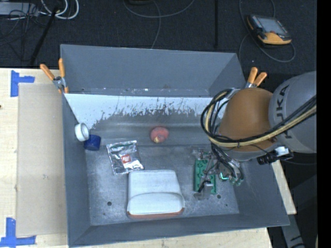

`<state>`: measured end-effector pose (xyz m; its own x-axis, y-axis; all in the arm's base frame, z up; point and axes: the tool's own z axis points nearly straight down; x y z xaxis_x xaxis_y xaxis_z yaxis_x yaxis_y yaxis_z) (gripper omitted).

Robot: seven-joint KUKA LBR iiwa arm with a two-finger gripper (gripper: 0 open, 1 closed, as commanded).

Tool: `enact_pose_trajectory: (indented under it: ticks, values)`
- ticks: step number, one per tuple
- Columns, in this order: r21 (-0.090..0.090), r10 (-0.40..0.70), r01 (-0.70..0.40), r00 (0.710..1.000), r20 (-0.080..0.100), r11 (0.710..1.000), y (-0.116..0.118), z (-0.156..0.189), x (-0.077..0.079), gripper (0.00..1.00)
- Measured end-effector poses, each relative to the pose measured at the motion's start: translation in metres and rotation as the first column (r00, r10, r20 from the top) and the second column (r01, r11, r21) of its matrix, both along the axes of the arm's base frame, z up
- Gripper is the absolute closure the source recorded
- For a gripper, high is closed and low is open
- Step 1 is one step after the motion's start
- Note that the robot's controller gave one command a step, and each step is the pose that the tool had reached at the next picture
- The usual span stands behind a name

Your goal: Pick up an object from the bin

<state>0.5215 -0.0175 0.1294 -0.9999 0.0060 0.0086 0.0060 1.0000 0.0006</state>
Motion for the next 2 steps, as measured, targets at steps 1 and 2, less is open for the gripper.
enact_pose_trajectory:
  ticks: [1, 2]
  values:
    - [-0.001, 0.271, -0.271, 0.963, 0.007, 0.963, -0.0432, -0.0486, 0.0361, 0.0]
    - [0.002, 0.27, -0.27, 0.963, 0.01, 0.963, -0.0414, -0.0471, 0.0369, 1.0]
